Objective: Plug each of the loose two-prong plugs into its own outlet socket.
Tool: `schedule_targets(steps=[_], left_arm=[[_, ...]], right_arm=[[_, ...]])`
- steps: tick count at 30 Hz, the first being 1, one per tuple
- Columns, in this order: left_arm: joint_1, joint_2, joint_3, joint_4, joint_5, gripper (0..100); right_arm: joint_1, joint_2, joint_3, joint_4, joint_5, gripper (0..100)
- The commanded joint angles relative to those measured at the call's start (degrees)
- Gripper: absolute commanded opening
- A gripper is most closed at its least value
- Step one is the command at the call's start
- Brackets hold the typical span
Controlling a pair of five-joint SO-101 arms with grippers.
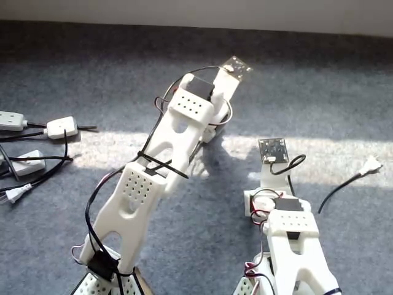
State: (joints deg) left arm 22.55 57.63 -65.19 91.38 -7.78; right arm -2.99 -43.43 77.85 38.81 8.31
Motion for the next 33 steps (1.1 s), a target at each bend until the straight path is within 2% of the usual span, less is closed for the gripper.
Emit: schedule_targets(steps=[1,7,15,19,23,29,33], left_arm=[[0.3,-1.2,-4.3,-0.5,-1.4,1],[0.3,-0.9,-9.8,1.3,-2.4,1],[0.0,-1.2,-10.2,2.7,-2.1,1],[2.0,-2.2,-18.4,7.3,-0.3,1],[2.9,-3.5,-30.6,9.5,5.0,1],[5.8,-6.3,-30.1,9.8,6.6,1],[10.3,-9.5,-30.2,9.8,8.5,1]], right_arm=[[-0.5,-0.6,-0.2,-0.9,-0.6,0.6],[-0.5,-0.6,-0.2,-0.9,-0.6,0.6],[-0.5,-1.0,-0.2,-0.9,-0.6,0.6],[0.0,-1.0,-0.4,-3.3,-0.7,0.6],[2.9,-1.1,-0.8,-7.2,-0.7,0.6],[7.5,-1.1,-2.5,-7.5,-0.7,0.6],[10.2,-1.1,-7.6,-7.5,-1.1,0.6]])
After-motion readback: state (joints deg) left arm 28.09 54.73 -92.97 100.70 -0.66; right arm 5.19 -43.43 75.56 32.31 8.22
